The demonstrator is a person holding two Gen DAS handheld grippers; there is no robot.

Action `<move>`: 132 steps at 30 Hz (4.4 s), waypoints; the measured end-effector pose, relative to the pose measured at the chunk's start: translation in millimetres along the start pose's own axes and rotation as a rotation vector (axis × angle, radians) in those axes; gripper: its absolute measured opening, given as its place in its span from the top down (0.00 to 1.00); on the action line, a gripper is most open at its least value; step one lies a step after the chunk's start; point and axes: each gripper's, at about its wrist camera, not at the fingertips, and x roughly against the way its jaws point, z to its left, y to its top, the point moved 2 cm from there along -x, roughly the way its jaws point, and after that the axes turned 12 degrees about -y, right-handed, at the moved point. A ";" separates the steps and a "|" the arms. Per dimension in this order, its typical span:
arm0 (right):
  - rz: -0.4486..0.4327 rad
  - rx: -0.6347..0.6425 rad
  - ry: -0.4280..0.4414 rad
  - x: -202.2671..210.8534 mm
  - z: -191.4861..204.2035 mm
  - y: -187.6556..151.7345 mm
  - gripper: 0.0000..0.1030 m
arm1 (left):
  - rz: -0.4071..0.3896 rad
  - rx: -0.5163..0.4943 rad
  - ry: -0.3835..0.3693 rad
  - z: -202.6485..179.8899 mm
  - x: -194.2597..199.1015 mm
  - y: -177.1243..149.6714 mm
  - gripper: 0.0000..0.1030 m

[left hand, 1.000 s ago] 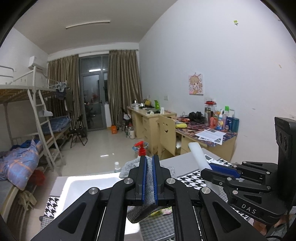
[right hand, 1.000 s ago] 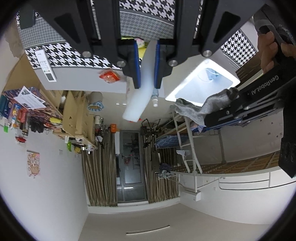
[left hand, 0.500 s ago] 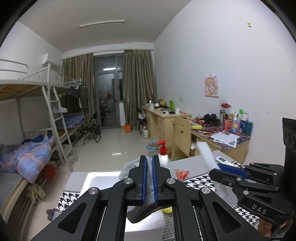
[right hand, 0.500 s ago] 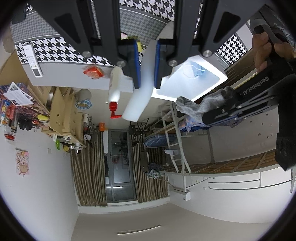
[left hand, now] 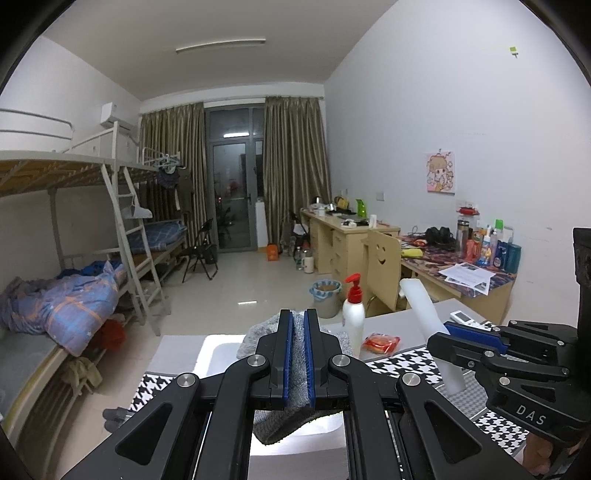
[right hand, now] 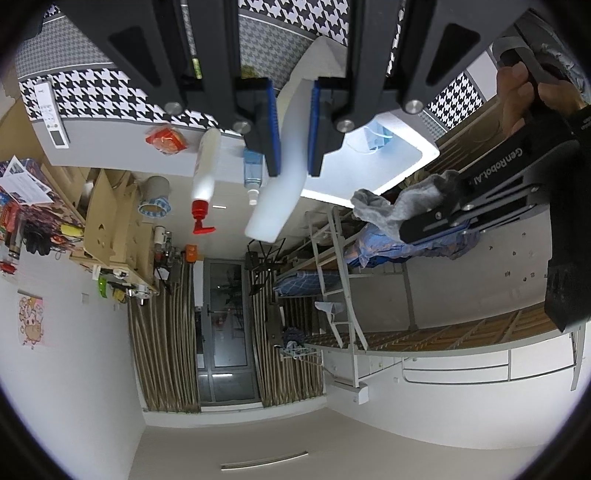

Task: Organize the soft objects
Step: 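Lower the grey sock into the foam box and open the left tool, then lower the white foam stick into the foam box with the right tool, then open the right tool and withdraw both tools from the foam box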

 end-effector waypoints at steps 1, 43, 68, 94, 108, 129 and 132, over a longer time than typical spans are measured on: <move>0.001 0.000 0.002 -0.4 1.2 0.6 0.83 | 0.002 0.000 0.003 1.3 -0.9 0.1 0.94; 0.074 0.038 -0.021 -33.0 27.1 3.8 0.83 | 0.049 0.104 0.076 61.2 -23.0 -15.9 0.01; 0.081 0.063 0.037 -48.1 56.8 11.4 0.83 | -0.003 0.099 0.185 73.6 8.9 -24.8 0.01; 0.138 0.057 0.082 -80.9 81.2 7.7 0.76 | 0.001 0.114 0.178 90.7 18.7 -36.1 0.01; 0.129 0.014 0.066 -76.2 71.3 9.0 0.33 | 0.006 0.127 0.157 96.4 17.2 -37.1 0.01; 0.073 -0.014 0.000 -45.4 27.5 5.9 0.25 | -0.002 0.117 0.097 60.7 10.1 -26.0 0.01; 0.061 -0.019 -0.007 -40.6 22.3 5.1 0.24 | -0.002 0.105 0.087 53.4 7.6 -24.1 0.01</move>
